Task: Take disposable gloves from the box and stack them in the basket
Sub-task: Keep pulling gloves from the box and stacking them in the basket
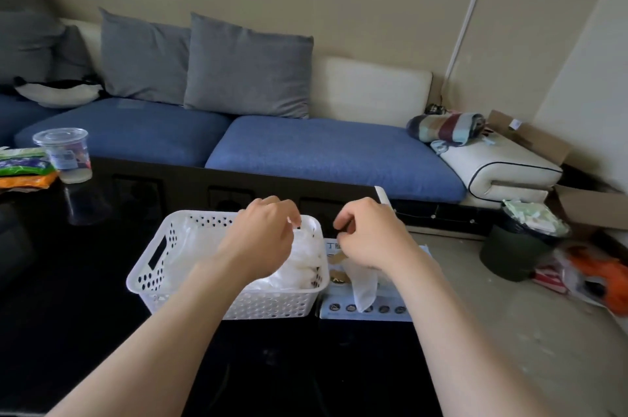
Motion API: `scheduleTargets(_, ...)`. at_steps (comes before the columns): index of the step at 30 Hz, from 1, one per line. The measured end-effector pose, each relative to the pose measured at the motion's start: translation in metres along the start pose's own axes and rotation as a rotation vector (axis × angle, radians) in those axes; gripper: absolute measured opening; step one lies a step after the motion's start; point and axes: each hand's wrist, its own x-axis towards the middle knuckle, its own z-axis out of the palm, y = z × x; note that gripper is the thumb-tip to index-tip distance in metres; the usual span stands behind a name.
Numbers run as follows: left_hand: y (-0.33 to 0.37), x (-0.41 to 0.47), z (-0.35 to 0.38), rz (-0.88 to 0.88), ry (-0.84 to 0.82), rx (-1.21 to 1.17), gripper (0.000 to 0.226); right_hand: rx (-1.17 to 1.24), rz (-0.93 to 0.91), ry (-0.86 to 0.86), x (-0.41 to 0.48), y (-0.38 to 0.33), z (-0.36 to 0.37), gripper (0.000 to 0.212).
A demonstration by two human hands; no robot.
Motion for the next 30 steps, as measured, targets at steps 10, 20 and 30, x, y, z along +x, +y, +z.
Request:
scheduleTargets(10,0.053,0.005,0.034,0.188,-0.168,-0.044,0.023,-0.04,0.113,-0.204,-0.014,0.053,-0.018,0.059)
scheduleTargets(20,0.061,0.012,0.049,0.08,-0.154,-0.03,0.026,0.167,-0.046,-0.061,-0.001,0.075,-0.006,0.05)
scheduleTargets(30,0.067,0.013,0.051,0.031,-0.02,-0.008,0.019,0.54,0.234,0.177,0.002,0.082,-0.007,0.041)
